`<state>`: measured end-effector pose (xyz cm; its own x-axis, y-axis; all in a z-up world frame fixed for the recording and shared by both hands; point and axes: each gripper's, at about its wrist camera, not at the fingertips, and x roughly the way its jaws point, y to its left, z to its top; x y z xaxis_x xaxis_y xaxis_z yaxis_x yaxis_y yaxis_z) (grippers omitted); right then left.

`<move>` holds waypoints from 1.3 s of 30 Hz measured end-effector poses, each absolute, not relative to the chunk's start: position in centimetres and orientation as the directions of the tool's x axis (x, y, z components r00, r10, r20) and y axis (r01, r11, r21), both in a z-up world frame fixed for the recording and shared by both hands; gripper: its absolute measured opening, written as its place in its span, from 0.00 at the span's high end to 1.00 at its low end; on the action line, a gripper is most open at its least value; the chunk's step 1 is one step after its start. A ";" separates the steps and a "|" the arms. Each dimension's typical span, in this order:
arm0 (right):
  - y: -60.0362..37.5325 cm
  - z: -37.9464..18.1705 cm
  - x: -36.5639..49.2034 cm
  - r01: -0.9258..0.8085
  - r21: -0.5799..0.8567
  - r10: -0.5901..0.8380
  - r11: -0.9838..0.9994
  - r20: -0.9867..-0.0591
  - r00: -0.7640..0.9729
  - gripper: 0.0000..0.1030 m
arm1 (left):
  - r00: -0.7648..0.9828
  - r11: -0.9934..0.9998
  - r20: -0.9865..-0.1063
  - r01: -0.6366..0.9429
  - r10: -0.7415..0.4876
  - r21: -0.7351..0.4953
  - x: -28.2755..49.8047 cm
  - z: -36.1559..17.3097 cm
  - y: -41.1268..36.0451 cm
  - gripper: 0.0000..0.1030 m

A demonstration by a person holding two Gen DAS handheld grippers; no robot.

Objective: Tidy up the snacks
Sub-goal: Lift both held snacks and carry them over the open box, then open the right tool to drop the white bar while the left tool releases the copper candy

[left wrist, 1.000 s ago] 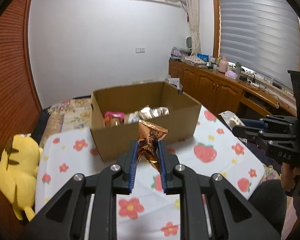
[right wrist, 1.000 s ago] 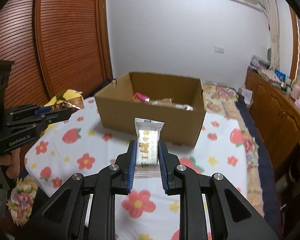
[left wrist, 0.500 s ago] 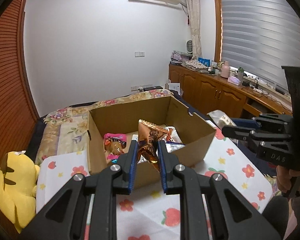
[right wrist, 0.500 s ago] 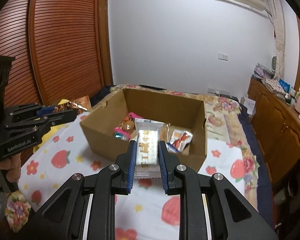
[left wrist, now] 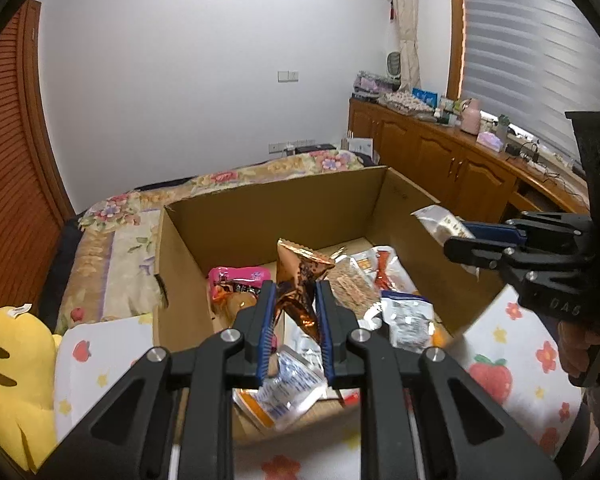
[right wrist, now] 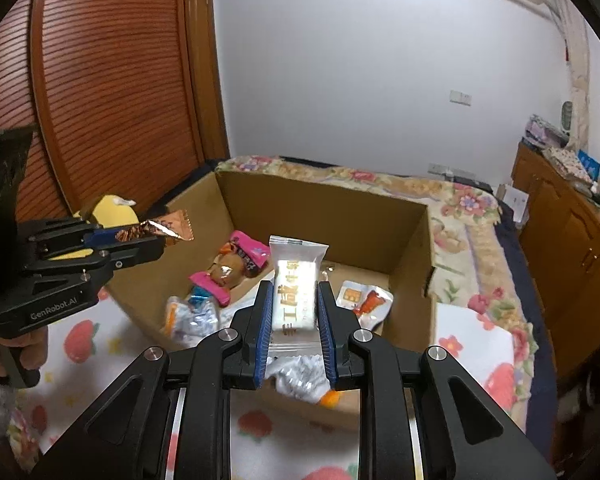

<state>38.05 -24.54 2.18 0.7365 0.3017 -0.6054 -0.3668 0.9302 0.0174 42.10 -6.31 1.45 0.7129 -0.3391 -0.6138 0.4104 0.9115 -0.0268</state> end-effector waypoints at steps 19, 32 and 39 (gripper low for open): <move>-22.5 -3.0 44.1 -0.407 0.047 0.292 0.912 -0.771 0.566 0.81 | 0.517 0.900 -0.807 0.435 -0.285 -0.040 48.1 -2.5 -8.3 0.83; -22.9 -3.9 44.8 -0.387 0.100 0.300 0.917 -0.810 0.503 0.76 | 0.495 0.907 -0.831 0.421 -0.253 -0.025 48.0 -3.0 -8.5 0.70; -22.9 -3.6 44.5 -0.375 0.096 0.293 0.922 -0.806 0.514 0.60 | 0.499 0.910 -0.832 0.415 -0.243 -0.017 47.9 -2.8 -8.6 0.50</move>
<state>44.49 -22.94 -3.58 0.5141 0.2934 -0.8060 -0.3755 0.9218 0.0961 47.90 -8.58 -2.76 0.4989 -0.2432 -0.8319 0.4153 0.9095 -0.0169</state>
